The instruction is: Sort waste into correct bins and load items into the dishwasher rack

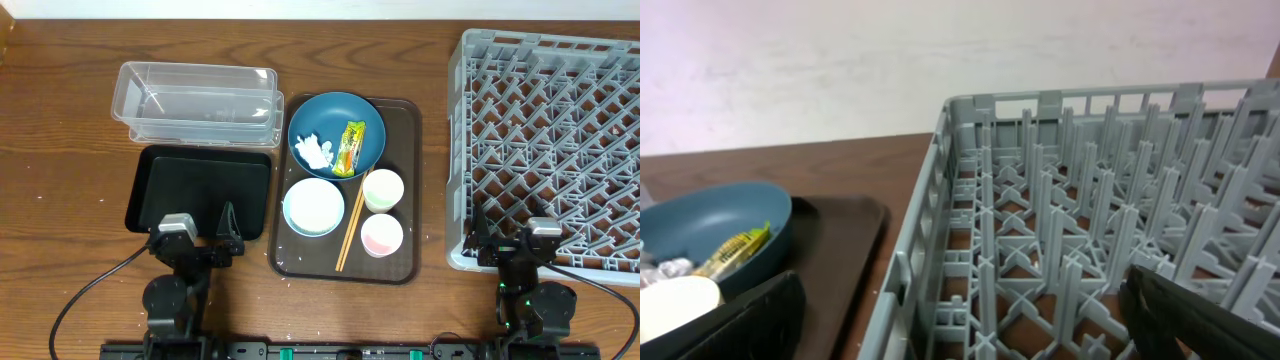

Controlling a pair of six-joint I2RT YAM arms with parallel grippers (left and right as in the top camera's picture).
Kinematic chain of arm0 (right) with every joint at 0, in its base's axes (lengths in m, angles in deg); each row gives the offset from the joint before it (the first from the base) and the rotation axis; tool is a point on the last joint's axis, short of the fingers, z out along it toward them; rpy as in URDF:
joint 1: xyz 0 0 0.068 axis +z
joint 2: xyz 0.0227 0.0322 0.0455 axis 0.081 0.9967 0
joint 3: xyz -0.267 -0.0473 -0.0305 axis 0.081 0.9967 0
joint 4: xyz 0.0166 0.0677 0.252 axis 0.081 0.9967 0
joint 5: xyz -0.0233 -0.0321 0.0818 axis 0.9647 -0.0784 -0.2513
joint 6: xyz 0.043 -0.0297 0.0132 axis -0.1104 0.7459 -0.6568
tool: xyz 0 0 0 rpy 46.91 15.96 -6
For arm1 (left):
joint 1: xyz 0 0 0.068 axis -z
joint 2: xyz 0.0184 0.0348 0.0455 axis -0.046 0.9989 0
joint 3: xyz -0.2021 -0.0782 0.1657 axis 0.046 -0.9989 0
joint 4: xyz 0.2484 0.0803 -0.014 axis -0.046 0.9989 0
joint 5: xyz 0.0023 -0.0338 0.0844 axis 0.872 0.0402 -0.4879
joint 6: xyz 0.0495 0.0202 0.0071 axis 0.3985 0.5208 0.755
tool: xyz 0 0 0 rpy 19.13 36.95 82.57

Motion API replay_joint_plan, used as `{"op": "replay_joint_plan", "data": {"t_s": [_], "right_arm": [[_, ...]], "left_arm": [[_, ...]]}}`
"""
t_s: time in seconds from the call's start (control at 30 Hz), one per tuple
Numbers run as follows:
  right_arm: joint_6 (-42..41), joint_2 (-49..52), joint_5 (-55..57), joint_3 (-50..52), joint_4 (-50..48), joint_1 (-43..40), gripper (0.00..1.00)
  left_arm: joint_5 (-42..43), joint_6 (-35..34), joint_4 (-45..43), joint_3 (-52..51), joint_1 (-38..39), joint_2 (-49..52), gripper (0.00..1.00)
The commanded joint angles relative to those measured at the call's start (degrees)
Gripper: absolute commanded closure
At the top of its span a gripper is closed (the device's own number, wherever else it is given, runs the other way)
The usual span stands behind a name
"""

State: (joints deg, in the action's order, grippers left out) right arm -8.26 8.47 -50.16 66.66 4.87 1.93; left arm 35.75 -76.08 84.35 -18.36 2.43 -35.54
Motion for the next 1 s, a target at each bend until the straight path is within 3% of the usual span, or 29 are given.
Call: {"op": "replay_joint_plan", "data": {"t_s": [0.0, 0.23, 0.4, 0.53, 0.63, 0.77, 0.97], "right_arm": [[-1.1, 0.3, 1.5, -2.4, -0.2, 0.9, 0.01], [3.9, 10.3, 7.0, -11.7, -0.1, 0.9, 0.01], [3.9, 24.9, 7.0, -22.3, 4.0, 0.9, 0.01], [3.8, 37.4, 7.0, -32.2, 12.5, 0.9, 0.01], [3.8, 45.2, 6.8, -38.0, 17.3, 0.9, 0.01], [3.4, 51.1, 3.2, -41.8, 18.6, 0.9, 0.01], [3.4, 52.3, 2.4, -42.0, 18.1, 0.9, 0.01]], "left_arm": [[1.7, -3.3, 1.3, 5.5, -0.1, 5.1, 0.04], [2.3, -3.2, 10.3, 22.4, -0.1, 23.4, 0.04], [2.7, -3.2, 26.0, 36.3, -0.1, 38.8, 0.04], [2.7, -3.2, 41.4, 47.6, -0.1, 49.2, 0.04], [2.8, -3.3, 46.4, 52.5, -0.1, 53.7, 0.04], [3.2, -3.3, 44.1, 53.9, -0.1, 55.4, 0.04], [9.3, -3.4, 31.6, 54.9, 1.2, 58.0, 0.06]]}}
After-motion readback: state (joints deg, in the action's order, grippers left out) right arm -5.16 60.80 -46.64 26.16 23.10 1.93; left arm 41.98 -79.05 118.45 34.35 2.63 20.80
